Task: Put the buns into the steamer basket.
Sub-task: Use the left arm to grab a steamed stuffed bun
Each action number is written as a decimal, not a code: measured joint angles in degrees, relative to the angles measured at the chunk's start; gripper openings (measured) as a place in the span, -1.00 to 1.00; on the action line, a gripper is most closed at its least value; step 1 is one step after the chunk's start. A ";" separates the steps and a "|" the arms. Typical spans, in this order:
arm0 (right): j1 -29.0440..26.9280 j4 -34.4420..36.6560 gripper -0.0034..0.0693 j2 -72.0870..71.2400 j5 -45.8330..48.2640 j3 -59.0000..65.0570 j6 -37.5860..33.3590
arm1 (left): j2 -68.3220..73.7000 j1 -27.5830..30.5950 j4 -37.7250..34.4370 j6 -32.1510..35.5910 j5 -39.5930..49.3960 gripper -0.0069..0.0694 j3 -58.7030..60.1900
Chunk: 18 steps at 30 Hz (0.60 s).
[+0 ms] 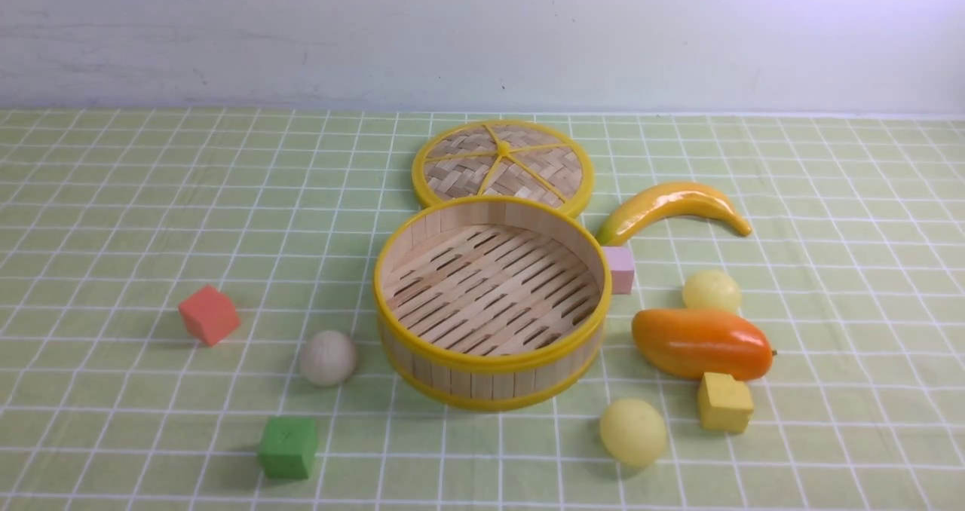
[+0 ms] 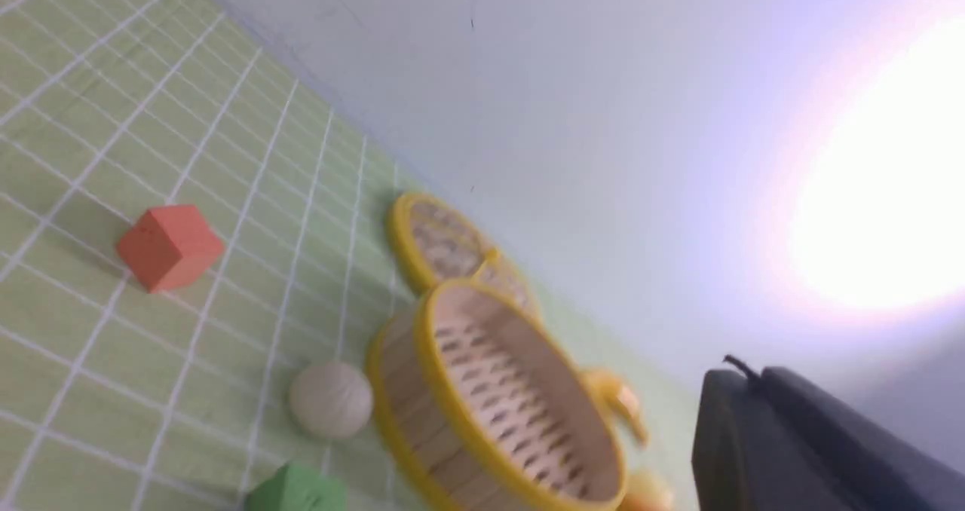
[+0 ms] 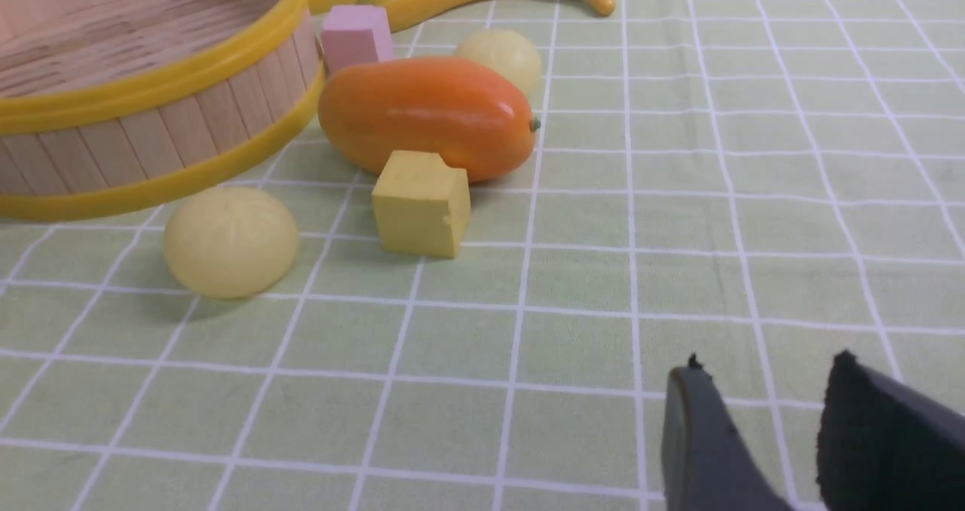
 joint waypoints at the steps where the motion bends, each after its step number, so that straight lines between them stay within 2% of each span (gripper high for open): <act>1: 0.00 0.00 -0.25 0.00 0.00 0.00 0.00 | 0.77 0.00 0.18 0.43 1.17 -0.85 -0.79; 2: 0.00 0.00 -0.25 0.00 0.00 0.00 0.00 | 7.94 0.00 1.56 3.27 9.81 -0.85 -6.80; 4: 0.00 0.00 -0.25 0.00 0.00 0.00 0.00 | 17.12 0.00 2.76 6.15 21.75 -0.85 -12.76; 7: 0.00 0.00 -0.25 0.00 0.00 0.00 0.00 | 31.05 0.00 4.17 10.13 30.82 -0.85 -19.46; 14: 0.00 0.00 -0.25 0.00 0.00 0.00 0.00 | 55.92 -1.03 3.07 19.19 28.21 -0.85 -26.15; 18: 0.00 0.00 -0.25 0.00 0.00 0.00 0.00 | 66.11 -10.80 5.57 19.16 23.55 -0.85 -30.69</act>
